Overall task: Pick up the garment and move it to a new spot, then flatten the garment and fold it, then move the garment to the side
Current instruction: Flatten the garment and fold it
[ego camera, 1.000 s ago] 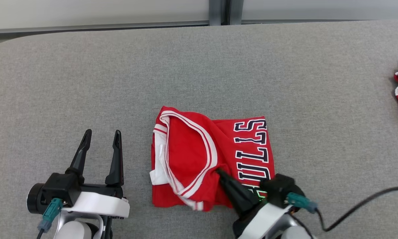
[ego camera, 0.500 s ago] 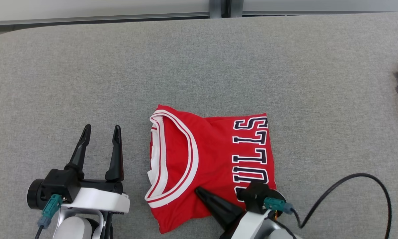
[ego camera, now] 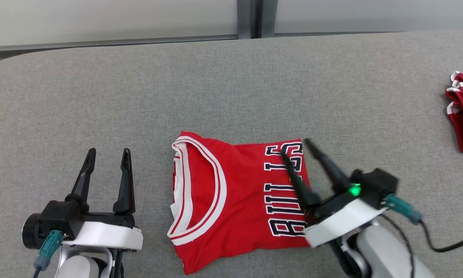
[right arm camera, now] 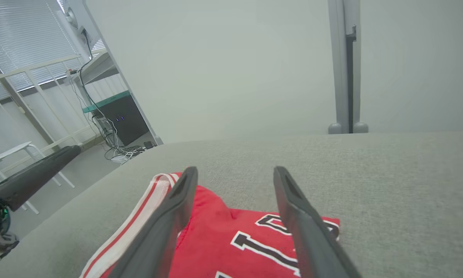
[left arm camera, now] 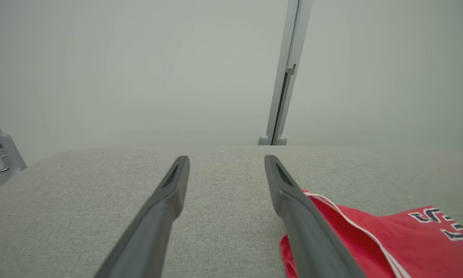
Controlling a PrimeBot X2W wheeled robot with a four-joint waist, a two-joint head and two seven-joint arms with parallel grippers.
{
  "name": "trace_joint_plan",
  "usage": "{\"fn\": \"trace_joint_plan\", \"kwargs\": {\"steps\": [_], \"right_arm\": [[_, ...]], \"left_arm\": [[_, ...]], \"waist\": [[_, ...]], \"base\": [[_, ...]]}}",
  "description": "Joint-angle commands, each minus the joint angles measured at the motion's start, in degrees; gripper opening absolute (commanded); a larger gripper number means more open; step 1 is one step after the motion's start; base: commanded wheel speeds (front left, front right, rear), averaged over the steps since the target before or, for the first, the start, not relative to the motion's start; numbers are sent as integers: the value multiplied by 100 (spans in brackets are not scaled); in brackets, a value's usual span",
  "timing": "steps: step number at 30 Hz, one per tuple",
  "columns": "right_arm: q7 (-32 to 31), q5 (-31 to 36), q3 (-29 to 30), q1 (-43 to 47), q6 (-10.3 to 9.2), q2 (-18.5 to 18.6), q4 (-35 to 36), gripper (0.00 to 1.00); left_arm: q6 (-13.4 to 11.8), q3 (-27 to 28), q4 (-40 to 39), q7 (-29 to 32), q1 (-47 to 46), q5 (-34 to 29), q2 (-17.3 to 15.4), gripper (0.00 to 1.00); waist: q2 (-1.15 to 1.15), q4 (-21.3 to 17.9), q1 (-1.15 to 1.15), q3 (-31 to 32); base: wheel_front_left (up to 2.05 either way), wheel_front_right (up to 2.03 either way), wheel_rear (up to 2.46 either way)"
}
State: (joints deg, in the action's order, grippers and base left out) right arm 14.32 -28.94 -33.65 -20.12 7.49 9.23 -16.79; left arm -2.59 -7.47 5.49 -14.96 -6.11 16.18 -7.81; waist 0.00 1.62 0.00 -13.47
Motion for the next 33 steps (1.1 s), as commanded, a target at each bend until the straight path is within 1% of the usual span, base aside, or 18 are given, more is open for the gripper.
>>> {"fn": "trace_joint_plan", "kwargs": {"steps": [1, 8, 11, 14, 19, 21, 33], "right_arm": [[56, 112, 290, 109, 0, 46, 45, 100], [-9, 735, 1801, 578, 0, 171, 267, 100], [-140, 914, 2272, 811, 0, 201, 410, 100], [-288, 1032, 2603, 1069, 0, 201, 573, 100], [-554, 1147, 2816, 1484, 0, 167, 854, 100], [-646, 1201, 2830, 1627, 0, 195, 958, 100], [-988, 1263, 2832, 2239, 0, 40, 1334, 100]], "left_arm": [[-23, 27, -18, -21, 58, -20, -31, 100], [-59, 75, -34, -23, 233, -61, -145, 100], [-55, 70, -34, -21, 295, -58, -183, 100], [-60, 51, -22, 2, 389, -47, -207, 100], [-58, 20, -24, 39, 544, -6, -229, 100], [-55, -1, -27, 58, 596, 7, -233, 100], [-159, -58, -65, 176, 1069, 94, -229, 100]], "waist": [[0, -12, 0, 79], [0, -96, 0, 253], [0, -135, 0, 315], [0, -173, 0, 397], [0, -198, 0, 565], [0, -189, 0, 636], [0, -186, 0, 1183]], "base": [[0, 0, 0], [0, 0, 0], [0, 0, 0], [0, 0, 0], [0, 0, 0], [0, 0, 0], [0, 0, 0]]}}
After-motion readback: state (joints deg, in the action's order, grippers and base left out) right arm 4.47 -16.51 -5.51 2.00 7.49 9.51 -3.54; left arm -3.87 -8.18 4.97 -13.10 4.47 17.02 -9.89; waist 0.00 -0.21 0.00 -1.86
